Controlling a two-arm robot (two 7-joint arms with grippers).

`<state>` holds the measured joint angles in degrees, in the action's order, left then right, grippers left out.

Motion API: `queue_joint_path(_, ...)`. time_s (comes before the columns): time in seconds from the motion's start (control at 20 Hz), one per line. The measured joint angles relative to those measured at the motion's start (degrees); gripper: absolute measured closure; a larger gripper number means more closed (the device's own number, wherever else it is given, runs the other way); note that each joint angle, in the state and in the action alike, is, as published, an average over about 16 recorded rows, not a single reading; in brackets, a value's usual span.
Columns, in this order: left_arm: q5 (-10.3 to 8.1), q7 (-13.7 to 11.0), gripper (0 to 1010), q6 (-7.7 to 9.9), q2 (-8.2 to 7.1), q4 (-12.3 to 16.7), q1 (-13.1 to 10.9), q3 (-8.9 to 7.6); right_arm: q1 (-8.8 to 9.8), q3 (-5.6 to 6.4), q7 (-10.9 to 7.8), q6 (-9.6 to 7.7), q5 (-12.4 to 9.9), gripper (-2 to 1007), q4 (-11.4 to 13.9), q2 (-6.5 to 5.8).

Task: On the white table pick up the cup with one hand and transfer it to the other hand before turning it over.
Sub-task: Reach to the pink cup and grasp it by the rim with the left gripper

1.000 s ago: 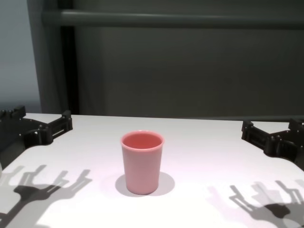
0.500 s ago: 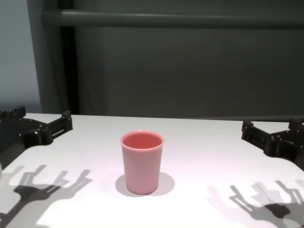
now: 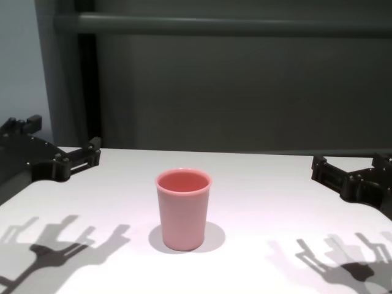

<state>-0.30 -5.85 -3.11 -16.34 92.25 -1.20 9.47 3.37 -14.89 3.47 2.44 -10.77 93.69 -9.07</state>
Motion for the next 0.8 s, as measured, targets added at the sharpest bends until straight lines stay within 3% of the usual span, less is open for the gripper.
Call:
queue_joint_path(0.45, 9.35, -7.21, 9, 3.82, -7.79, 6.97, 0.85, 2.63, 0.0, 0.0, 0.0, 0.0, 0.0, 3, 0.0, 0.0)
queue_joint_path(0.8, 16.06, -14.94, 9, 6.42, -14.95, 10.56, 4.47, 5.5, 0.0, 0.0, 0.0, 0.0, 0.0, 3, 0.0, 0.0)
